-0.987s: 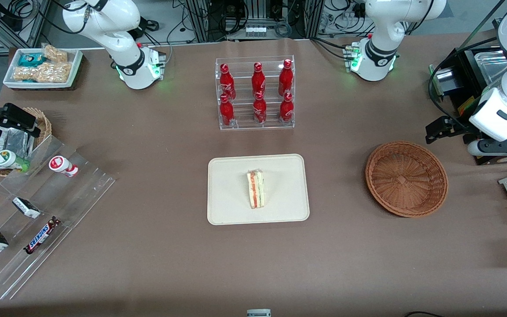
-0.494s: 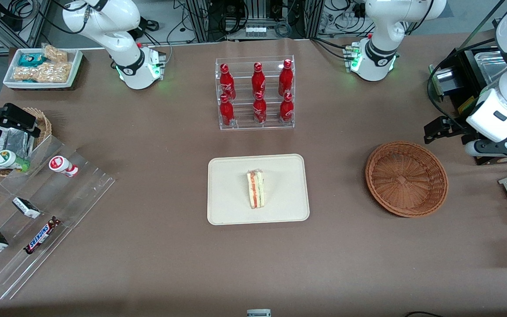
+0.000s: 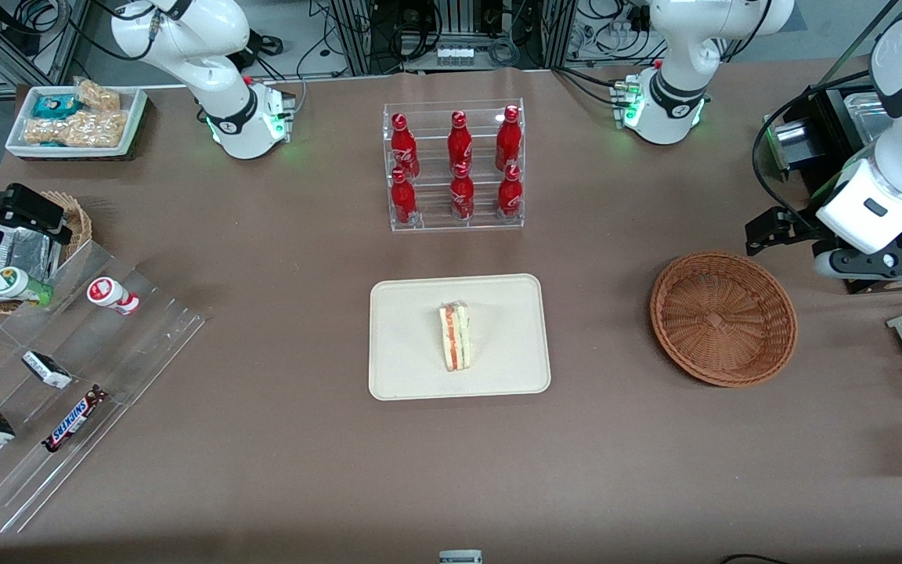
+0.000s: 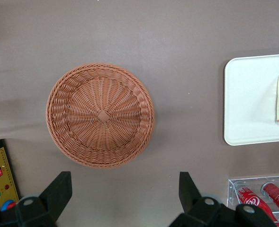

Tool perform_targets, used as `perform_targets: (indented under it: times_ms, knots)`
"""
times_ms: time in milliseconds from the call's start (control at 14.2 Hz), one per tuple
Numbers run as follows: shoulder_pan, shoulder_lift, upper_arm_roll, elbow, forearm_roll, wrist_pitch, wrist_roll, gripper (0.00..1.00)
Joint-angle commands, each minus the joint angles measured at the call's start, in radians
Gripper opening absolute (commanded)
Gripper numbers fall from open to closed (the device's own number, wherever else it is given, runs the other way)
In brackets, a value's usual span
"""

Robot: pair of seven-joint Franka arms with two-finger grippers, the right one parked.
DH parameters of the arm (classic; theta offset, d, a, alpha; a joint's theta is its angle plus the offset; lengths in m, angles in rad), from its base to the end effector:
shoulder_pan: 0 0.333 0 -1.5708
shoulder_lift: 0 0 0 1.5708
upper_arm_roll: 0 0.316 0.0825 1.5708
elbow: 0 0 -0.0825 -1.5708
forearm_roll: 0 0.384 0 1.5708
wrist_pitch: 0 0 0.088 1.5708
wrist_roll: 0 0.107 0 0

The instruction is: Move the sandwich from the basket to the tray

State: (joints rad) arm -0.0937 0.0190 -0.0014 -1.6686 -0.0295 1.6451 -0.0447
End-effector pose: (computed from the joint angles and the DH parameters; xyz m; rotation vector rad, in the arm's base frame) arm 0.5600 -0.0564 0.5740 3.1136 -0.0741 -0.0692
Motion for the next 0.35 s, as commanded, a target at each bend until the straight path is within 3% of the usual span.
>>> perform_targets:
  times_ms: [0, 282]
  knots:
    - [-0.004, 0.009, 0.0, 0.023, 0.011, -0.016, 0.012, 1.0]
    - [-0.003, 0.007, 0.0, 0.026, 0.011, -0.014, 0.012, 1.0]
